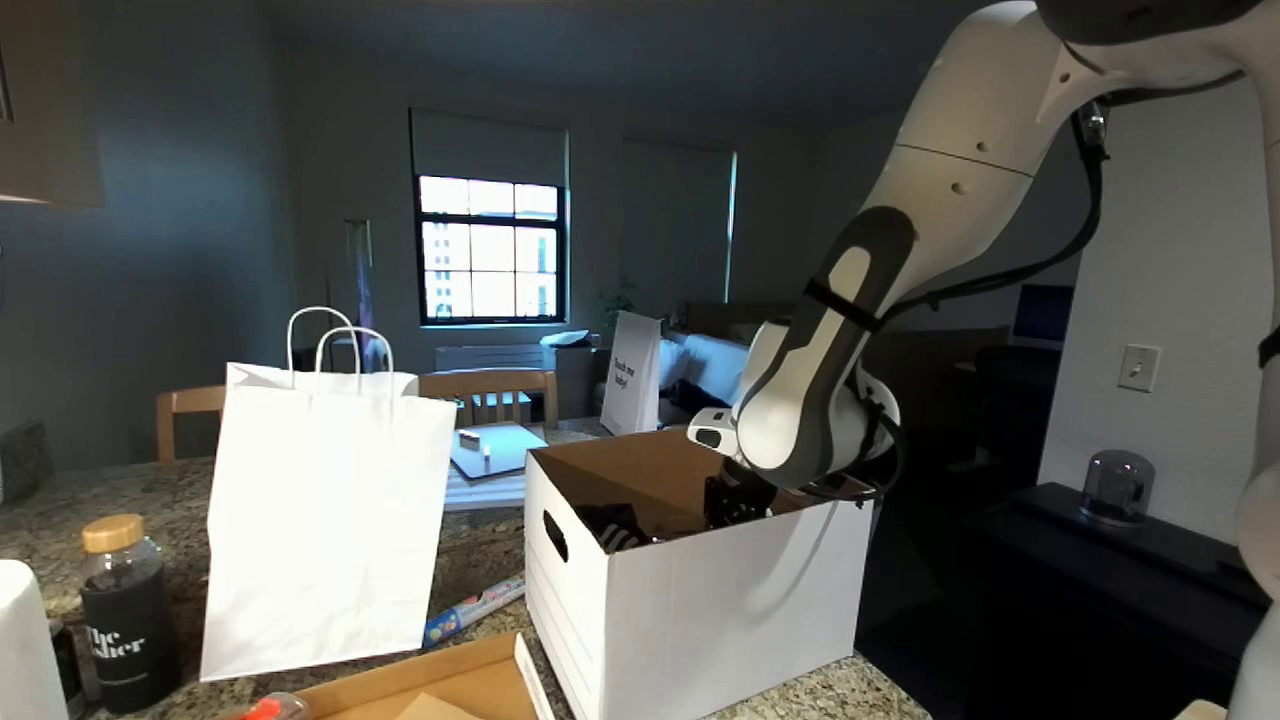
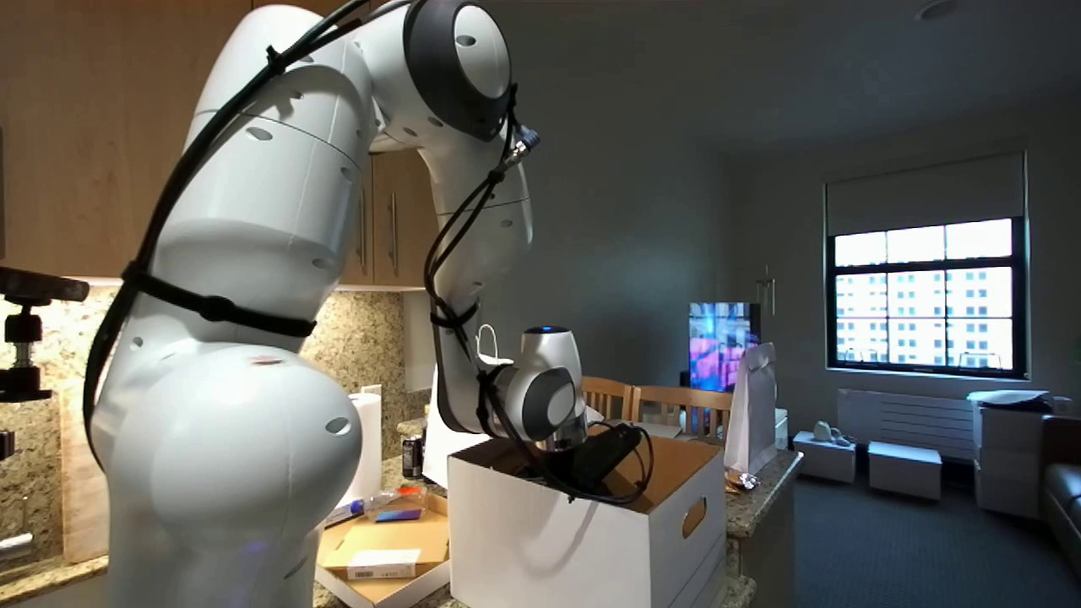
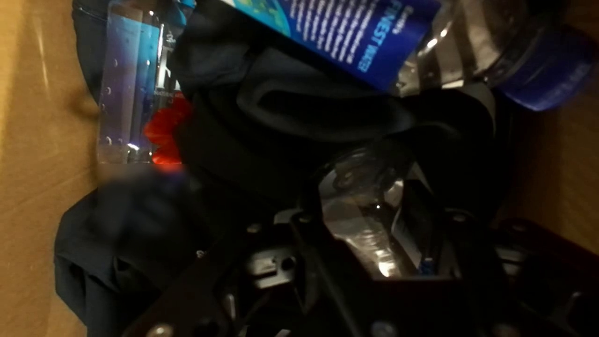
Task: Pick up two bottles from the box and put them on the box cover
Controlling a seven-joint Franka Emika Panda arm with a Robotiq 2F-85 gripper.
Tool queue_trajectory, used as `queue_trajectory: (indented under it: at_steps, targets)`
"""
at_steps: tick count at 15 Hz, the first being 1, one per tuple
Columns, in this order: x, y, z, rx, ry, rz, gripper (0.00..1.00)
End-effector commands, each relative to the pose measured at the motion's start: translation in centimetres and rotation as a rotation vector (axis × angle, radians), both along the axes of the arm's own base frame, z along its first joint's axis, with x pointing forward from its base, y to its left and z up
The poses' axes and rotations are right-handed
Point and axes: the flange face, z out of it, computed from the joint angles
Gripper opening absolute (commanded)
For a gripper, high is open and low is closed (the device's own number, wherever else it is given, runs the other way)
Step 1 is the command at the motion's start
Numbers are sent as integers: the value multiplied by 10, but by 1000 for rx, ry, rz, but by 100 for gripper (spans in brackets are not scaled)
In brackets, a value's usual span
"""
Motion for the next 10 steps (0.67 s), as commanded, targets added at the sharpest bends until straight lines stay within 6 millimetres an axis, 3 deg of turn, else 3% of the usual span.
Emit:
queue_trajectory:
  at_steps: [1, 10]
  targets:
    - [-20, 3, 15, 1, -18, -11, 22]
    - [-17, 18, 56, -7, -56, 6, 22]
